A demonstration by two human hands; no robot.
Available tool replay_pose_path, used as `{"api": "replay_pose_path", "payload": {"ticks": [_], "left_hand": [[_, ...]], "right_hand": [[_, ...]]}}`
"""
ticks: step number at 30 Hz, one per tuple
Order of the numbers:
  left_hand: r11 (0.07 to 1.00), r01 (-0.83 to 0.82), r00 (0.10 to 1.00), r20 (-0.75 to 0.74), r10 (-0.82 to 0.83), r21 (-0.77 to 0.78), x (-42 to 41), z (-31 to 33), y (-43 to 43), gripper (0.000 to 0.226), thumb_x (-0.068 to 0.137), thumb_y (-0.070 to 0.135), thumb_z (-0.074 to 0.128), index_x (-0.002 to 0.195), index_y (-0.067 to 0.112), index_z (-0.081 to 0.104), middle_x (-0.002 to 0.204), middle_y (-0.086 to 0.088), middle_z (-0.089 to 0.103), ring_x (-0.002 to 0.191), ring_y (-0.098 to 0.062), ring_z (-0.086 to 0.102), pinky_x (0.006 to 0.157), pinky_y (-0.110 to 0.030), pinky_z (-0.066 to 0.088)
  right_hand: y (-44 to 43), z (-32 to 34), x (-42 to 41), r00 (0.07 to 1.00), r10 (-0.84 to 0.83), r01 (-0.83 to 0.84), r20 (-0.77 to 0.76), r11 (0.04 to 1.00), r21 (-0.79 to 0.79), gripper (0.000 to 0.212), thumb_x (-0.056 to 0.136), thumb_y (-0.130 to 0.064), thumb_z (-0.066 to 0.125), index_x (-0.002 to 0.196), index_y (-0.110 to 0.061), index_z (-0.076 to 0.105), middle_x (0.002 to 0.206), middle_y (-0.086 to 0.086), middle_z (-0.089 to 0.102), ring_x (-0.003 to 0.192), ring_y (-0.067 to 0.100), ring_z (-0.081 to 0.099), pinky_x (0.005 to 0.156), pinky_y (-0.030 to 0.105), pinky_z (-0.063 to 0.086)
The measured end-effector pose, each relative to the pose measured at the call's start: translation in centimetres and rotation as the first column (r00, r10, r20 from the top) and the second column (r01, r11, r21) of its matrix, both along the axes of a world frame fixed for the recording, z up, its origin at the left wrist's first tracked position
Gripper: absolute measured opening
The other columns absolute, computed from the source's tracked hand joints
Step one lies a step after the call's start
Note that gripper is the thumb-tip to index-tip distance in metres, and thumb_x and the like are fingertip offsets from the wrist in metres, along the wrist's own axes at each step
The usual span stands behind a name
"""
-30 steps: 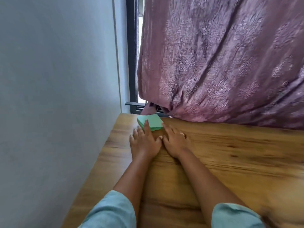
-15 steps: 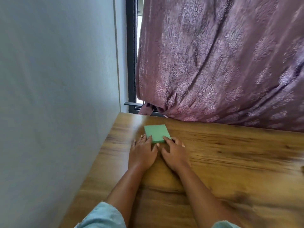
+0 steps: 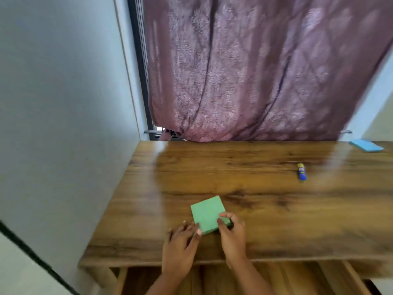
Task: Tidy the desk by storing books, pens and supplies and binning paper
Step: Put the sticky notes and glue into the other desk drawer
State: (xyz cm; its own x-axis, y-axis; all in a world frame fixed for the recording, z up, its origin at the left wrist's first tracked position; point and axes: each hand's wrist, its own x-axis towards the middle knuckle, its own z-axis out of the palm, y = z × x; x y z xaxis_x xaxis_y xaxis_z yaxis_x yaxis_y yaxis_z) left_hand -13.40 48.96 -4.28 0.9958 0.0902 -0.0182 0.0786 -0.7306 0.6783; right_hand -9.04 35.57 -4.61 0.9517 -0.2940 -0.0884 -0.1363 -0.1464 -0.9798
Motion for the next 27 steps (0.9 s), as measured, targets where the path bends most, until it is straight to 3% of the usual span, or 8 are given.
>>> {"api": "replay_pose_path", "payload": {"ticks": [2, 5, 9, 12, 16, 19, 24, 27], "left_hand": [[0.999, 0.010, 1.000, 0.012, -0.011, 0.042, -3.2, -0.3, -1.7, 0.046, 0.093, 0.060, 0.027, 0.134, 0.045, 0.043, 0.136, 0.034, 0.032, 0.137, 0.009, 0.013, 0.113, -0.027, 0.007], [0.975, 0.028, 0.999, 0.021, -0.024, -0.221, -7.9, -1.1, -4.7, 0.030, 0.096, 0.034, 0.048, 0.123, 0.048, 0.047, 0.132, 0.028, 0.036, 0.139, 0.002, 0.012, 0.112, -0.021, 0.011], [0.873, -0.080, 0.996, -0.075, 0.050, -0.481, -13.7, -4.0, -9.3, 0.032, 0.079, 0.032, 0.067, 0.087, 0.063, 0.064, 0.117, 0.011, 0.063, 0.124, -0.003, 0.048, 0.102, -0.013, 0.032], [0.827, -0.149, 0.989, -0.078, 0.128, -0.542, -17.1, -5.7, -12.0, 0.030, 0.075, 0.000, 0.070, 0.082, 0.029, 0.067, 0.104, -0.019, 0.069, 0.072, 0.017, 0.061, 0.066, 0.002, 0.043], [0.769, -0.137, 0.989, -0.128, 0.073, -0.624, -19.3, -4.5, -15.6, 0.039, 0.070, -0.032, 0.057, 0.081, 0.006, 0.054, 0.101, -0.037, 0.061, 0.058, -0.008, 0.066, 0.049, -0.007, 0.047], [0.717, -0.190, 0.966, -0.257, 0.015, -0.671, -20.2, -4.0, -17.1, 0.036, 0.071, -0.021, 0.066, 0.085, 0.010, 0.055, 0.103, -0.025, 0.062, 0.067, -0.019, 0.059, 0.046, -0.017, 0.048], [0.743, -0.198, 0.926, -0.371, -0.072, -0.640, -20.9, -3.3, -19.3, 0.030, 0.078, -0.005, 0.069, 0.094, 0.017, 0.056, 0.109, -0.001, 0.060, 0.088, -0.018, 0.064, 0.072, -0.038, 0.057], [0.751, -0.193, 0.902, -0.416, -0.118, -0.632, -20.5, -2.9, -20.2, 0.030, 0.081, -0.001, 0.068, 0.098, 0.020, 0.055, 0.111, 0.002, 0.056, 0.095, -0.019, 0.062, 0.076, -0.033, 0.057]], "right_hand": [[-2.3, -1.9, -2.9, 0.997, 0.025, -0.017, -0.068, 0.994, 0.113, 0.023, 0.085, -0.008, 0.067, 0.086, -0.031, 0.070, 0.110, 0.004, 0.060, 0.103, 0.018, 0.060, 0.095, 0.046, 0.050], [-5.9, -3.2, -7.6, 0.996, -0.014, 0.032, -0.086, 0.976, 0.214, 0.031, 0.084, 0.001, 0.064, 0.087, -0.028, 0.073, 0.108, 0.009, 0.066, 0.102, 0.024, 0.065, 0.091, 0.048, 0.053], [-10.0, -2.0, -14.3, 0.993, -0.014, 0.062, -0.116, 0.904, 0.422, 0.034, 0.086, 0.019, 0.050, 0.080, -0.006, 0.071, 0.096, 0.020, 0.069, 0.084, 0.029, 0.065, 0.070, 0.035, 0.053], [-12.5, -2.4, -18.1, 0.987, 0.033, 0.045, -0.158, 0.886, 0.462, 0.043, 0.088, 0.021, 0.044, 0.077, -0.008, 0.074, 0.093, 0.023, 0.072, 0.081, 0.031, 0.067, 0.079, 0.041, 0.051], [-16.0, -1.5, -22.1, 0.974, 0.003, 0.107, -0.228, 0.876, 0.470, 0.039, 0.092, 0.017, 0.038, 0.083, -0.001, 0.072, 0.089, 0.018, 0.072, 0.079, 0.026, 0.067, 0.081, 0.044, 0.054], [-18.5, -0.7, -23.7, 0.962, -0.044, 0.162, -0.270, 0.887, 0.432, 0.031, 0.094, 0.012, 0.042, 0.091, 0.000, 0.071, 0.099, 0.013, 0.070, 0.091, 0.022, 0.067, 0.074, 0.031, 0.056], [-21.5, -1.4, -25.8, 0.952, -0.067, 0.161, -0.298, 0.940, 0.302, 0.020, 0.091, 0.004, 0.055, 0.096, -0.008, 0.070, 0.107, 0.008, 0.068, 0.098, 0.016, 0.066, 0.074, 0.027, 0.058], [-22.7, -2.1, -25.8, 0.947, -0.097, 0.095, -0.305, 0.995, -0.020, 0.017, 0.092, -0.003, 0.058, 0.099, -0.015, 0.068, 0.114, 0.005, 0.064, 0.103, 0.014, 0.063, 0.074, 0.022, 0.058]]}}
